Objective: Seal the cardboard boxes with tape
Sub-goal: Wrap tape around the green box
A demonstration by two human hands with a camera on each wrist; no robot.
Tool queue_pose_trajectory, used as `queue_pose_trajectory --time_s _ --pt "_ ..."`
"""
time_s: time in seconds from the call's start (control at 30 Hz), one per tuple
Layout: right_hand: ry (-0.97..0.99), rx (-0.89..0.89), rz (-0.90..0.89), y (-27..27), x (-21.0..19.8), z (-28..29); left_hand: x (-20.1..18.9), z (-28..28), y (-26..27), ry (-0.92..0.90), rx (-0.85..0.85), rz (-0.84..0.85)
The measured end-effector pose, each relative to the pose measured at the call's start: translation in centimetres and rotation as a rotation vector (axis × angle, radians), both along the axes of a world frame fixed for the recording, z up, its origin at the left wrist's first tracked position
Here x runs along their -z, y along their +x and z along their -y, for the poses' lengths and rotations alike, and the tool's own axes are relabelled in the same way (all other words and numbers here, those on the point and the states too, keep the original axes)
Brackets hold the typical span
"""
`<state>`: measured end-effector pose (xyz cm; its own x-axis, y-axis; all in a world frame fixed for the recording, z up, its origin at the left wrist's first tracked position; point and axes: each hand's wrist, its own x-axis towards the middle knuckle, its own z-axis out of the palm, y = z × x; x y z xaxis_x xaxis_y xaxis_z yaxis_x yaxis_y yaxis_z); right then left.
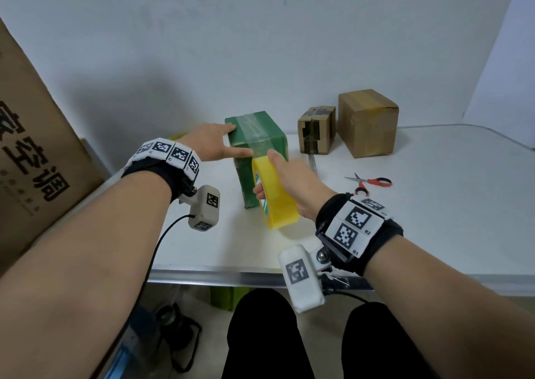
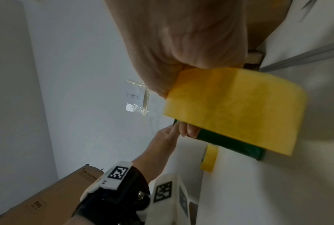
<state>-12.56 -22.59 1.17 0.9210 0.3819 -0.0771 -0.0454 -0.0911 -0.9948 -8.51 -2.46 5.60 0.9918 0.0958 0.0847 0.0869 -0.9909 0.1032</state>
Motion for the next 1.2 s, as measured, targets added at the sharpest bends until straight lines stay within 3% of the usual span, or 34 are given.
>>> queue_pose_trajectory --time_s 0.27,0.4,0.57,0.7,0.77,0.87,0.97,1.2 --pt "-0.017 0.023 -0.082 0.6 2.0 -0.1 -0.4 0.8 0.1 -0.035 0.011 -0.061" --pt "0.018 -0.05 -0.18 0.7 1.6 0.2 -0.4 0.6 0.4 -0.053 0.027 -0.099" --pt "0.012 -0.146 -0.308 1.1 0.0 0.7 -1.6 -0.6 1.0 -0.456 0.06 -0.271" --pt "-0.076 -0.092 -0.323 1.1 -0.6 -0.3 -2.5 0.9 1.7 -0.559 0.11 -0.25" --pt "-0.106 -0.124 -0.321 3.5 1.4 -1.1 -2.9 1.9 2.5 -0.597 0.086 -0.181" --pt "-0.102 -0.083 -0.337 2.2 -0.2 -0.6 -3.3 3.2 3.7 -0.436 0.044 -0.078" --pt "-0.049 -0.138 -0.389 2.9 0.3 0.0 -2.9 3.6 4.8 -0.177 0.064 -0.169" --pt "-0.029 -0.156 -0.37 3.5 -0.3 -0.2 -0.7 2.5 7.1 0.0 0.129 -0.152"
